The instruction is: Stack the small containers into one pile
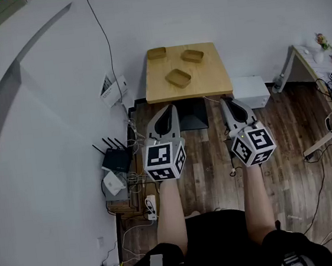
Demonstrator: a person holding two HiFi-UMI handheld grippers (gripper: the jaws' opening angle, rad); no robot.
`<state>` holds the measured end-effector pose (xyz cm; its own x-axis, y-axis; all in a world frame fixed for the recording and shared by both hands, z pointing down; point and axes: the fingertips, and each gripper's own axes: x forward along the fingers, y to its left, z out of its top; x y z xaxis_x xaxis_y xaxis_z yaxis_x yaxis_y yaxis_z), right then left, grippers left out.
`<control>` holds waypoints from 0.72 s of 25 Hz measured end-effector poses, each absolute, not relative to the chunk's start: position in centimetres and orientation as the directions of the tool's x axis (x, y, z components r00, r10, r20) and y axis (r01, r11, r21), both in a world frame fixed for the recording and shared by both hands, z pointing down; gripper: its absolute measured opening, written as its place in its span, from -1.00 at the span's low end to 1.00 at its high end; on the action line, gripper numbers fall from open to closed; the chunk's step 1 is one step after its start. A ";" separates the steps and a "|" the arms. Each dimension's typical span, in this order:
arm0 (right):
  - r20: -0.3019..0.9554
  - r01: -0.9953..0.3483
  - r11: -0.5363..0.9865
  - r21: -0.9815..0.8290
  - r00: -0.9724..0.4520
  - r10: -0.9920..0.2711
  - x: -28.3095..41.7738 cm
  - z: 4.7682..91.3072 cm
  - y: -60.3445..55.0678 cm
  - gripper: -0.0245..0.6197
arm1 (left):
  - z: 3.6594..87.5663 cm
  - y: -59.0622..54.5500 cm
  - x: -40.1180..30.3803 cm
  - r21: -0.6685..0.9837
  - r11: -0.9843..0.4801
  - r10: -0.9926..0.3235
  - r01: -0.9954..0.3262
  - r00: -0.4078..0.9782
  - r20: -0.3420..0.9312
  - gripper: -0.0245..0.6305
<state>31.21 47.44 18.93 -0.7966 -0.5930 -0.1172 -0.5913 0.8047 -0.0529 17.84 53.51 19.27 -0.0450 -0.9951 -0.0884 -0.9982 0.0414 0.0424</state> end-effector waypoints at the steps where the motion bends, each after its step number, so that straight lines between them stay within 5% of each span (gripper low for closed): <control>1: -0.124 -0.599 0.799 -0.054 -0.790 -0.600 31.0 18.8 47.6 -0.90 | 19.2 53.7 17.5 0.041 0.040 -0.995 -0.998 -0.043 -0.089 -0.89; 18: -0.136 -0.650 0.759 -0.028 -0.750 -0.647 26.1 18.6 50.2 -0.90 | 20.3 57.9 9.5 0.096 0.095 -0.991 -0.991 -0.103 -0.086 -0.89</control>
<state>26.07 50.25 18.60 -0.7502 -0.6470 -0.1360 -0.6499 0.7595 -0.0280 9.54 57.85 20.33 -0.1035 -0.9909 -0.0861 -0.9908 0.0952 0.0958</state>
